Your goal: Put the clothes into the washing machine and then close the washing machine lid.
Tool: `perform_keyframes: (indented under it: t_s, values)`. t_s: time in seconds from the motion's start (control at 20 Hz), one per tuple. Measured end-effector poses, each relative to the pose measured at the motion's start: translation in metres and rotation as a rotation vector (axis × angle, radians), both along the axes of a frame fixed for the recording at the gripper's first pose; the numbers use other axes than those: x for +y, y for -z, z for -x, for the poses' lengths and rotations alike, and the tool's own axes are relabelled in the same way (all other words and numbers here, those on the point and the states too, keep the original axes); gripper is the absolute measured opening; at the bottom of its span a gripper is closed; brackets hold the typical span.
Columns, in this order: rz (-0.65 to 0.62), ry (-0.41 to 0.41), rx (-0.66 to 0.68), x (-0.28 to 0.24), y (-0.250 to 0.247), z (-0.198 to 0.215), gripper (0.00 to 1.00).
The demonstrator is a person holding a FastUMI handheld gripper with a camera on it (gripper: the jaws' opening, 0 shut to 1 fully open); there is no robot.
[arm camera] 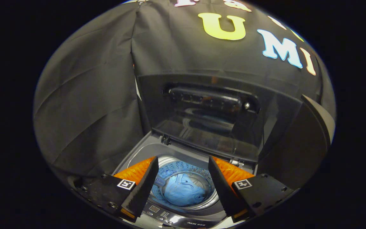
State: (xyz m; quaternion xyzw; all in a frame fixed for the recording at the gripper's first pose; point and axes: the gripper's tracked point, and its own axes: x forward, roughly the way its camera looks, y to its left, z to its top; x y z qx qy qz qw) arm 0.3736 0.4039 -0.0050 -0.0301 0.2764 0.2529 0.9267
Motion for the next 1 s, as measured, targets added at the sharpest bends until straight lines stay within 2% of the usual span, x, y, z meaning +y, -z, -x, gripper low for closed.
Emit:
perform_keyframes:
  t_s: [0.6, 1.0]
  values:
    - [-0.068, 0.098, -0.155, -0.035, -0.116, -0.061, 0.97]
    - [-0.081, 0.138, -0.137, -0.025, -0.143, -0.124, 0.97]
